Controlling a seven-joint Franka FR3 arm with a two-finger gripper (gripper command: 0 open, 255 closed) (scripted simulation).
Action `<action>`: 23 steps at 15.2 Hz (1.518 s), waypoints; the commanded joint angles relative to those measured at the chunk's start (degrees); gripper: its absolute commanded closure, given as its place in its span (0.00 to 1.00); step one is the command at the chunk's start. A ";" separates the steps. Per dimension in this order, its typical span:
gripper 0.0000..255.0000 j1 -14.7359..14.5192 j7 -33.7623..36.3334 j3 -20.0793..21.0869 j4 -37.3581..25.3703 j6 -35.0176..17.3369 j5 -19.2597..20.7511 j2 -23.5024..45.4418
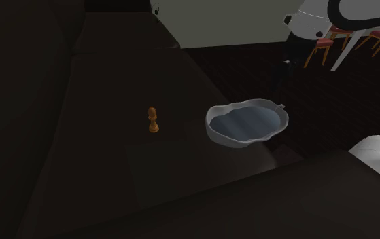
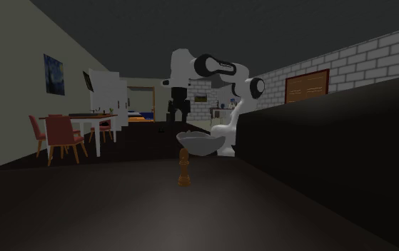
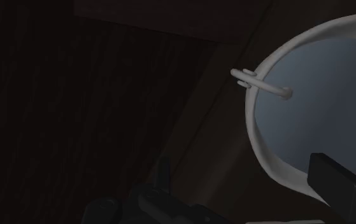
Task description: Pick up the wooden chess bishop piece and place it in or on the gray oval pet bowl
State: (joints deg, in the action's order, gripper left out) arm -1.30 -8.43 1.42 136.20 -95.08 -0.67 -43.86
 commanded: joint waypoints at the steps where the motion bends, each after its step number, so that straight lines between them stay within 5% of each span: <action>1: 0.00 0.00 0.00 0.00 0.00 0.00 0.00 0.00; 13: 0.00 -3.72 14.79 13.21 -11.69 -4.51 -5.22 16.70; 23: 0.00 -5.70 28.21 23.11 -28.70 -5.40 -2.05 35.60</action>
State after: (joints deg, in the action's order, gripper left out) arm -6.62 17.91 23.34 109.64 -100.45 -3.40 -10.61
